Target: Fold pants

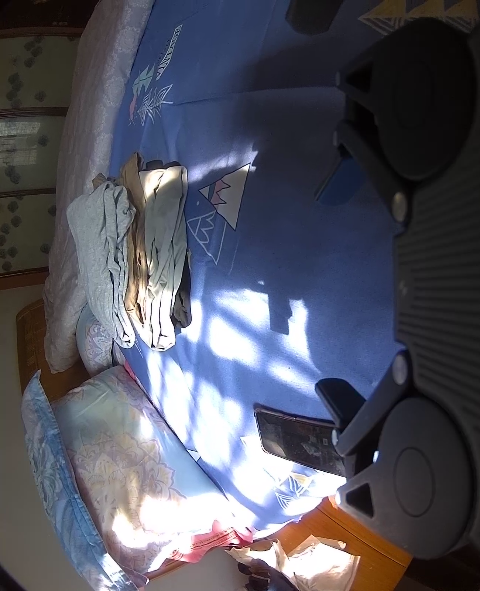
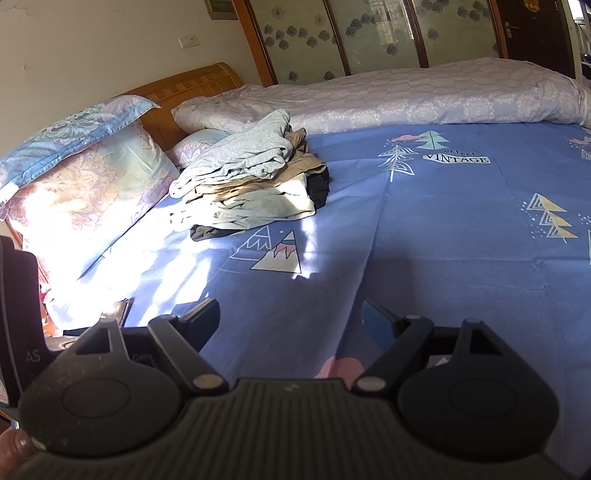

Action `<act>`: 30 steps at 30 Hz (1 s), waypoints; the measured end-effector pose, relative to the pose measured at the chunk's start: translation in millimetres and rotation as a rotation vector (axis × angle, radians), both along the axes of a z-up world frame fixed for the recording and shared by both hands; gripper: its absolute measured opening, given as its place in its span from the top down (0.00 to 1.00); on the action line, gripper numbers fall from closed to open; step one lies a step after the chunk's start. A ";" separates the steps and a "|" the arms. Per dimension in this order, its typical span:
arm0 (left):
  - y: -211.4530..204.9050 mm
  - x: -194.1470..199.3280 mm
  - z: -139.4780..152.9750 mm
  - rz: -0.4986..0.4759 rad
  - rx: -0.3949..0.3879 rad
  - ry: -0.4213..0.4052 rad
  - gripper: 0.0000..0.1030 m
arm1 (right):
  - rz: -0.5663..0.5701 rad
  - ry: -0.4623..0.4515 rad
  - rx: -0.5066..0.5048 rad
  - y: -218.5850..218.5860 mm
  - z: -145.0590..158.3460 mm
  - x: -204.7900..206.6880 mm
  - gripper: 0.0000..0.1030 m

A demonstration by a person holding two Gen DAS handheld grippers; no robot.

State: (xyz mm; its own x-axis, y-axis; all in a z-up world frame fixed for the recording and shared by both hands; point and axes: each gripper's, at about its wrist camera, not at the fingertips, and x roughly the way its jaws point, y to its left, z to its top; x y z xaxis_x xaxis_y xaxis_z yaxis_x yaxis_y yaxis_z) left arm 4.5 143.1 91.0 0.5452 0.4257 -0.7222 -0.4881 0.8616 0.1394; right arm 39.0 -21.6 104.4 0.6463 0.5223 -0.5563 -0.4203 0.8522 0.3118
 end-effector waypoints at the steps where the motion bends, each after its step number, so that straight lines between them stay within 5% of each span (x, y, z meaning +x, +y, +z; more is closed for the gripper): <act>1: 1.0 0.6 -2.0 0.000 -0.014 0.019 0.00 | -0.002 0.001 0.001 -0.1 -0.6 -0.4 0.17; 5: 6.7 1.4 -8.0 0.012 -0.071 0.047 0.00 | -0.006 0.001 0.002 -1.1 -0.7 -1.0 0.17; 11: 1.5 -1.9 0.4 0.019 -0.004 0.020 0.00 | -0.011 0.000 0.005 -1.5 0.0 -1.3 0.17; 30: 6.8 -2.7 -0.4 0.067 -0.028 0.029 0.00 | -0.012 -0.002 0.003 0.4 -0.7 -3.2 0.17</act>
State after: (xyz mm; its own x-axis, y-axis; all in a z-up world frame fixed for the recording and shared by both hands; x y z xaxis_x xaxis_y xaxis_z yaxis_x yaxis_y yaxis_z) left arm 1.8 149.9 90.6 0.4949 0.4398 -0.7494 -0.5409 0.8309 0.1305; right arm 35.8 -21.2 103.7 0.6538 0.5161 -0.5534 -0.4103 0.8563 0.3137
